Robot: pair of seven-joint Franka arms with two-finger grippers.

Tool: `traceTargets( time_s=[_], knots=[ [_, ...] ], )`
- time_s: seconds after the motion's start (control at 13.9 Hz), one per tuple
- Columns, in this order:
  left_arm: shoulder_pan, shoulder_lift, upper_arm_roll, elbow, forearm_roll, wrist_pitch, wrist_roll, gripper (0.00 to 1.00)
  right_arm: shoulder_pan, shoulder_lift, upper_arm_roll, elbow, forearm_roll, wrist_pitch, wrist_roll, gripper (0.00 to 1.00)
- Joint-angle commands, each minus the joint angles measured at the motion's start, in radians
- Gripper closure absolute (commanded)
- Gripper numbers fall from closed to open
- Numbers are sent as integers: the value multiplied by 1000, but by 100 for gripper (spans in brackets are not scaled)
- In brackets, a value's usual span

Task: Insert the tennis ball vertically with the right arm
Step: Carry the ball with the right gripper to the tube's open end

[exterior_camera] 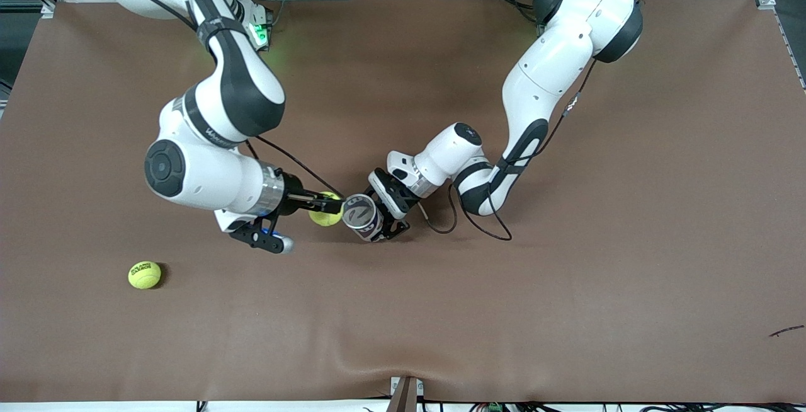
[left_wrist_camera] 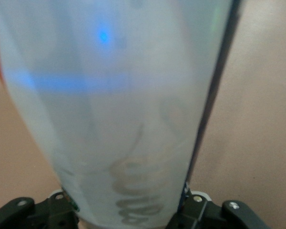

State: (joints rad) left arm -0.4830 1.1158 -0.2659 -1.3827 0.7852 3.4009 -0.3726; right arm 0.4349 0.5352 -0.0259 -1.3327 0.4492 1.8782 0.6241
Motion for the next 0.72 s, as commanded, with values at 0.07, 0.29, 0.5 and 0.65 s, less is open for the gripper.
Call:
traceTargets(
  time_s=[0.07, 0.29, 0.5, 0.65],
  knots=[
    [0, -1, 7, 11, 25, 18, -6, 27, 68, 15, -11, 21, 16, 59, 80, 94],
    [0, 1, 7, 11, 25, 18, -6, 27, 85, 19, -12, 14, 8, 87, 77, 94],
    [1, 1, 7, 10, 26, 35, -6, 27, 91, 28, -14, 1, 0, 84, 68, 93],
    [3, 1, 7, 10, 26, 40, -6, 27, 82, 28, -15, -11, -6, 79, 68, 89]
  ],
)
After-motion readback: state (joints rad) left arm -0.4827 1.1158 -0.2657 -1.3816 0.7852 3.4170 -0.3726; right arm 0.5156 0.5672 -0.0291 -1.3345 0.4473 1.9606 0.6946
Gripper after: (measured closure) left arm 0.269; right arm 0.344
